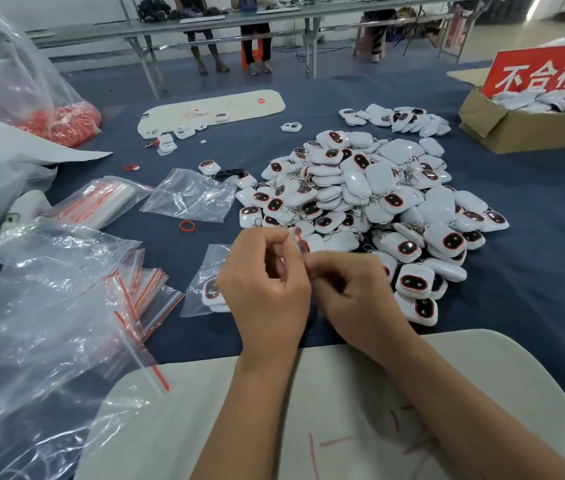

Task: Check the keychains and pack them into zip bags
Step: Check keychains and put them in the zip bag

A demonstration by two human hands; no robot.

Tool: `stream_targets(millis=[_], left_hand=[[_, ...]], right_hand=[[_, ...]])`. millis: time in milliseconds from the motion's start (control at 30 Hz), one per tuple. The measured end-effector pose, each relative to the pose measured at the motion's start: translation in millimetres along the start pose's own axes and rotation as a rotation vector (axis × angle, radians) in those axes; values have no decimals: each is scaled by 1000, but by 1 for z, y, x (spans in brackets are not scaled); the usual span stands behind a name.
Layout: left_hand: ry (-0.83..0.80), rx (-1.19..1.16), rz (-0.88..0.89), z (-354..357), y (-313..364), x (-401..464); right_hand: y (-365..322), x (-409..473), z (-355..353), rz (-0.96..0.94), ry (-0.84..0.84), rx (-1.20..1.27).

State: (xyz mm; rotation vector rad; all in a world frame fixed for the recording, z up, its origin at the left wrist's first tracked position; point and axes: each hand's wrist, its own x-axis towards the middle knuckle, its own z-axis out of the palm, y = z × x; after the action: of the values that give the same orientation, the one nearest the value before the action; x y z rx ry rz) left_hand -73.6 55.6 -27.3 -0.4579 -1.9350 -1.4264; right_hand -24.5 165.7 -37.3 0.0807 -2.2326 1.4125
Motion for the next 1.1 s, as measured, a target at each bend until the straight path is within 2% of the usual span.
stream_targets(millis=[67,100,133,267,333,433,633,700,800,900,1000,1100], left_hand=[[-45,2,-14,3,-2,0],[-76,3,-19,4,-2,-1],[-108,4,-24,6,-2,-1],[-286,-13,-83,11,-5,-6],[-370,-7,-112,13,-7,-8],[-425,39,-175,15,-11,-7],[-398,195,-289,17,-17,-3],[-377,192,-301,15,-18,-1],[-320,60,-297,12,-17,1],[-283,-134,-342,9,-11,2],[-386,-265,-389,10,-7,0],[-469,-237,-355,12,-6,-2]], right_hand=[[5,2,-4,-40,251,-214],[8,4,-5,-37,301,-326],[9,5,-5,-25,275,-438],[8,9,3,121,-226,-856],[6,10,4,131,-279,-876],[8,10,0,96,-182,-925],[6,5,-2,80,295,-664],[4,5,-4,27,367,-493],[-1,2,-5,-10,300,-269],[-2,1,0,74,170,-142],[3,4,1,188,63,-138],[9,6,0,266,0,-166]])
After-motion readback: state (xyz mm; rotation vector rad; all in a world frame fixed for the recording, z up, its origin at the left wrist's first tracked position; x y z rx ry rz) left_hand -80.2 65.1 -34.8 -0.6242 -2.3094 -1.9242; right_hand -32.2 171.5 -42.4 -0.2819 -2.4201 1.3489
